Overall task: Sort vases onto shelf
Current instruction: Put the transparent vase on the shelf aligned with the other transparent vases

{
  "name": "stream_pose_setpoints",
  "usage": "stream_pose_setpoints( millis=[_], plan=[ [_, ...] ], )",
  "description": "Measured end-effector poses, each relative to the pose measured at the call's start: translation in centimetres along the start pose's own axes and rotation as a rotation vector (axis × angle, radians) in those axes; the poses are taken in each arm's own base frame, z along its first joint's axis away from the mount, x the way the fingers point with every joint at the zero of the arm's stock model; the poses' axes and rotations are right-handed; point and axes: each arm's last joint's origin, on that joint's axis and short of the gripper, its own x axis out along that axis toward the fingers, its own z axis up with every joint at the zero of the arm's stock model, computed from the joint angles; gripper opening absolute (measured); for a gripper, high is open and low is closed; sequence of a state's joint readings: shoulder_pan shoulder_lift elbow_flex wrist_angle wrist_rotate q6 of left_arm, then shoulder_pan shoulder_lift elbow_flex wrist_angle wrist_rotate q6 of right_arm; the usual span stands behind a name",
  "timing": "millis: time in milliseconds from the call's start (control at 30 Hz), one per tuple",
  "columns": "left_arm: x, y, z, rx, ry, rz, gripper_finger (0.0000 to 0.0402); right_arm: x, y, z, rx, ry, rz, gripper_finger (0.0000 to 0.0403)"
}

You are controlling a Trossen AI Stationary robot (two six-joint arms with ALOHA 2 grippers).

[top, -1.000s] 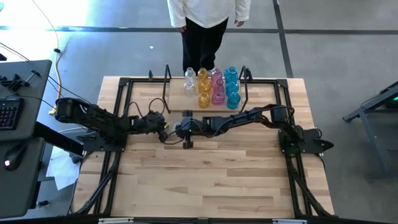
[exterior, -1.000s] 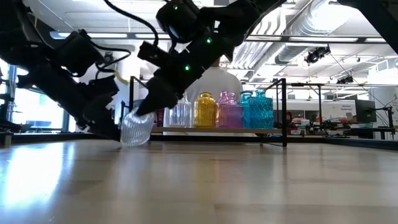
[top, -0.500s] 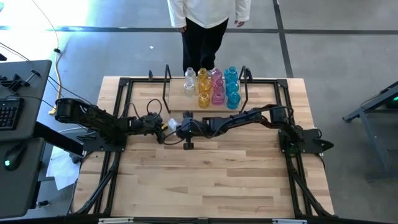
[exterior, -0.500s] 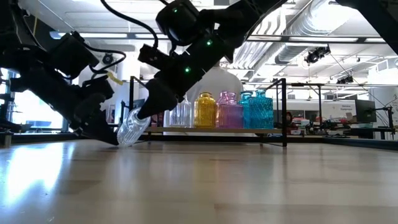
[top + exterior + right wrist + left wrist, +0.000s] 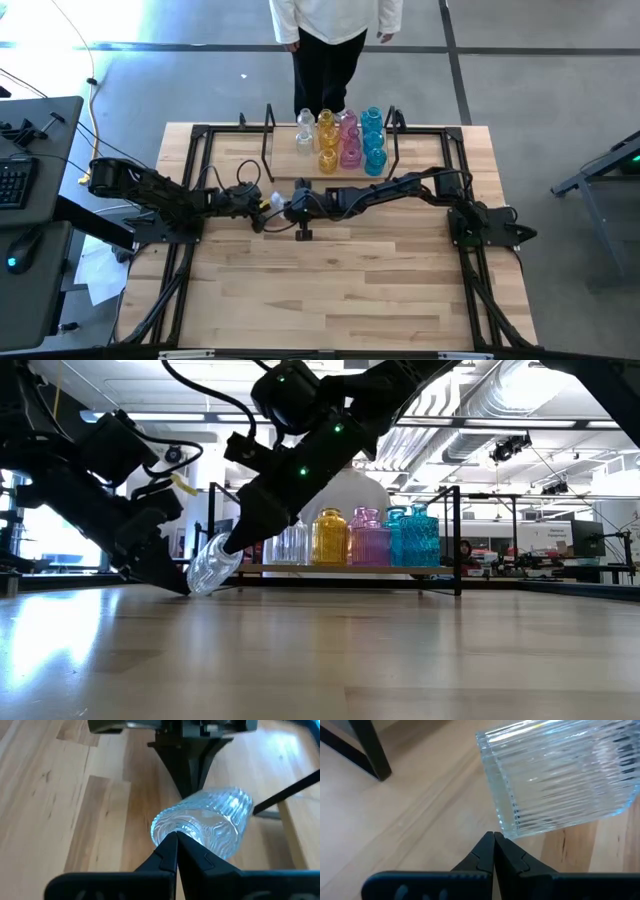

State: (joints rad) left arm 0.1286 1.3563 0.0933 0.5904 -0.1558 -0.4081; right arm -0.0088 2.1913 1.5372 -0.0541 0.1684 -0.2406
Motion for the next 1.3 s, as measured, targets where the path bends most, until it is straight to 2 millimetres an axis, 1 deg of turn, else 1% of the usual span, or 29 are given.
stream_pose_setpoints(
  millis=[100, 267, 400, 567, 633, 767, 900, 1033, 1300],
  plan=[
    [0.0, -0.3, -0.1, 0.010, 0.004, -0.012, 0.0000, -0.2, -0.5, 0.2, 0.042, 0.033, 0.035, 0.0000],
    [-0.1, -0.8, -0.3, 0.025, 0.020, -0.068, 0.0000, -0.9, -1.4, 1.4, 0.067, 0.102, 0.037, 0.0000],
    [-0.1, -1.4, 0.0, 0.037, 0.017, -0.110, 0.0000, -1.5, -2.4, 2.7, 0.123, 0.104, 0.070, 0.0000],
    [0.1, -2.4, 0.5, 0.072, 0.003, -0.123, 0.0000, -1.5, -3.5, 2.8, 0.183, 0.098, 0.084, 0.0000],
    [0.1, -2.4, 0.6, 0.073, -0.010, -0.102, 0.0000, -1.5, -4.0, 2.5, 0.204, 0.108, 0.077, 0.0000],
    [0.1, -2.4, 0.6, 0.067, -0.011, -0.082, 0.0000, -1.5, -4.2, 2.6, 0.222, 0.093, 0.108, 0.0000],
    [0.3, -2.3, 0.6, 0.051, -0.006, -0.079, 0.0002, -1.7, -4.2, 3.2, 0.232, 0.072, 0.133, 0.0000],
    [0.3, -2.3, 0.3, 0.058, 0.026, -0.074, 0.0024, -1.4, -4.0, 3.2, 0.235, 0.060, 0.166, 0.0000],
    [0.3, -2.1, 0.0, 0.093, 0.065, -0.060, 0.0100, -1.3, -4.2, 3.0, 0.246, 0.062, 0.170, 0.0000]
  ],
)
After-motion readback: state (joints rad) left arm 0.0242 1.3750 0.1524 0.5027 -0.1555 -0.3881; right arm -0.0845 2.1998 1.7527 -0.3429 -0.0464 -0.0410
